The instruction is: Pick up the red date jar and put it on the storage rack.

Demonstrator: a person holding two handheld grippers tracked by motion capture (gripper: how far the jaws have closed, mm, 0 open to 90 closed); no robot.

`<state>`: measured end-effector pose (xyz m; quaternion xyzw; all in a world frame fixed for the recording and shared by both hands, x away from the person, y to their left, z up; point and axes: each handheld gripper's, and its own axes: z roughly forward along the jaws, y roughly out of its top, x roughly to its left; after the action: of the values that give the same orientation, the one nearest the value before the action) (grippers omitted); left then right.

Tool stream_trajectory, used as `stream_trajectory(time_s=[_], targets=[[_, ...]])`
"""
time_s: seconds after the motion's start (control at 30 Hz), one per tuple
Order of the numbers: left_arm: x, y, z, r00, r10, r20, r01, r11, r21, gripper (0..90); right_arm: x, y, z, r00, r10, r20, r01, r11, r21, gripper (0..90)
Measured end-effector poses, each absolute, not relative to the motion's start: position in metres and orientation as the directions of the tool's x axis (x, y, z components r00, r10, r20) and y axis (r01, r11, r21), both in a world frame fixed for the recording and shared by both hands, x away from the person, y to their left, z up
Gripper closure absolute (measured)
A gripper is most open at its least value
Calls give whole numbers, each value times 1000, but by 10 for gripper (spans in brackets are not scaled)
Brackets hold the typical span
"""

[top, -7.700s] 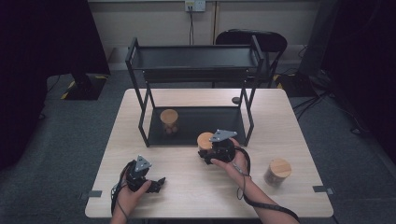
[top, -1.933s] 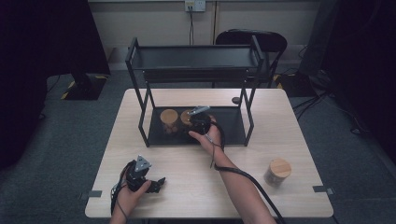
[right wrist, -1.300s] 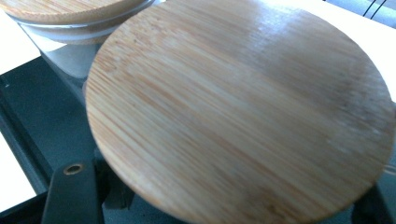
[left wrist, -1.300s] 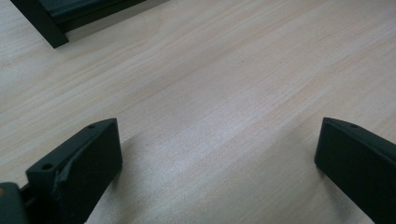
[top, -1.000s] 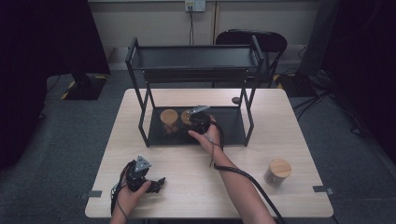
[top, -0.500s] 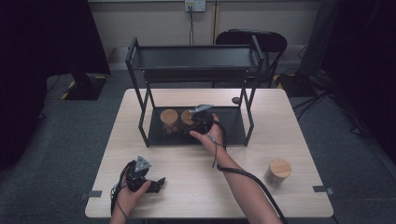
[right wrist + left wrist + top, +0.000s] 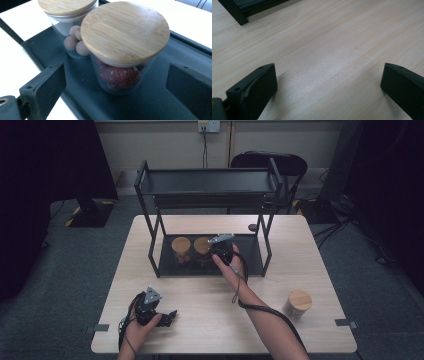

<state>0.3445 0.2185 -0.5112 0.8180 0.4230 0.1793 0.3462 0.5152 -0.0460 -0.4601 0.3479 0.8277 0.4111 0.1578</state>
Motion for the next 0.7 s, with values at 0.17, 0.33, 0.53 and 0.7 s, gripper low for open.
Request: stream_trajectory(time_s=[0.17, 0.33, 0.53, 0.7], targets=[[344, 218, -511, 578, 816, 0, 568, -402, 718, 4, 509, -51, -458, -699, 715, 10, 443, 423, 791, 18], [344, 218, -511, 578, 816, 0, 568, -402, 718, 3, 502, -57, -455, -697, 717, 8, 441, 420, 793, 18], [344, 219, -511, 578, 816, 1, 568, -403, 718, 3, 495, -64, -448, -704, 710, -17, 424, 440, 792, 20], [344, 218, -511, 578, 816, 1, 568, -402, 718, 3, 490, -72, -444, -702, 712, -7, 427, 428, 796, 20]])
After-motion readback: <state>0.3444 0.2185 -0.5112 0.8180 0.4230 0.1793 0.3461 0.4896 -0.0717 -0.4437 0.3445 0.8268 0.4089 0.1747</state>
